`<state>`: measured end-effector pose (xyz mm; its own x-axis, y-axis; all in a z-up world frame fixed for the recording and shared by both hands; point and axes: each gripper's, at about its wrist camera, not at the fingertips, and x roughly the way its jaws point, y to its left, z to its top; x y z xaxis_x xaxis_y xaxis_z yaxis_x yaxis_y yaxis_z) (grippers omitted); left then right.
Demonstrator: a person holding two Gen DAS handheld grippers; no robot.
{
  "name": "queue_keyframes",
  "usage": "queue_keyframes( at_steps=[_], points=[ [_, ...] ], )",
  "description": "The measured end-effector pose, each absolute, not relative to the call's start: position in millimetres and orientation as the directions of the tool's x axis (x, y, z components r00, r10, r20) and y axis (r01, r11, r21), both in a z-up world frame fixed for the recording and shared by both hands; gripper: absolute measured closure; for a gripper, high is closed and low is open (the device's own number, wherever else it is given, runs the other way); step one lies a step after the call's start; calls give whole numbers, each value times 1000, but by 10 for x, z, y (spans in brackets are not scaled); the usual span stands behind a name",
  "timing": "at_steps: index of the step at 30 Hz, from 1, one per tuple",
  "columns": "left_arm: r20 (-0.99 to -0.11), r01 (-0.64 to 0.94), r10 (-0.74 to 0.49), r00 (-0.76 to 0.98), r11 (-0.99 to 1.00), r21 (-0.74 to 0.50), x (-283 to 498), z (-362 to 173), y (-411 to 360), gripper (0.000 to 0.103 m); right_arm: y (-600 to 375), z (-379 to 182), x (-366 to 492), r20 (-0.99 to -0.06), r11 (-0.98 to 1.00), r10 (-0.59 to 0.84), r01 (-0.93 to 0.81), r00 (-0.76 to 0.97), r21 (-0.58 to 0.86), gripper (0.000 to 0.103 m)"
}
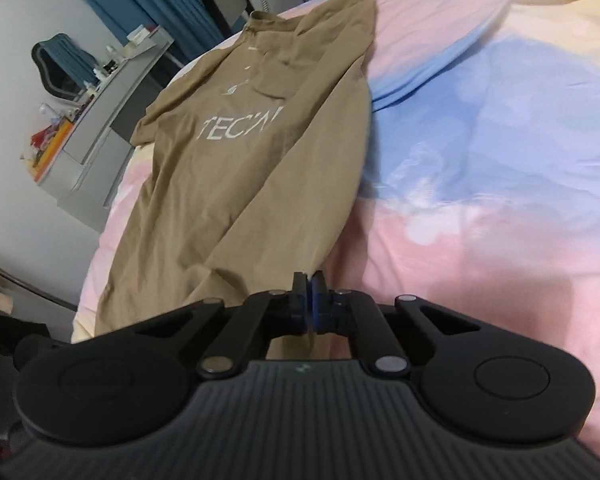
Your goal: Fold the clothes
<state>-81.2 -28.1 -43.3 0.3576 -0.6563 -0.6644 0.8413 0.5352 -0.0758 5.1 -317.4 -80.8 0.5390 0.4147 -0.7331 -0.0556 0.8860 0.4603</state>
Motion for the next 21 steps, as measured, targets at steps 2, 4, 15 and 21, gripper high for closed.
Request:
queue_keyframes(
  at_steps=[2,4,15,21],
  points=[
    [-702,878,-648,295,474,-68,-869,-487,-372,100,-3166,-775,8,-757,907,377,-47,534,418,98],
    [-770,905,-589,247,425,-35,-900,-618,-521,97,-3141,-771,-17,-780,919,354,-36,517,393,96],
    [-711,825,-600,368,564,-49,-680,-420,-371,66,-3125,-789,-162,-792,937,289,11,537,349,43],
    [-680,603,-555,480,771,-204,-228,-342,-64,65,-2743,-753,-283,-764,955,293,-133,575,267,44]
  ],
)
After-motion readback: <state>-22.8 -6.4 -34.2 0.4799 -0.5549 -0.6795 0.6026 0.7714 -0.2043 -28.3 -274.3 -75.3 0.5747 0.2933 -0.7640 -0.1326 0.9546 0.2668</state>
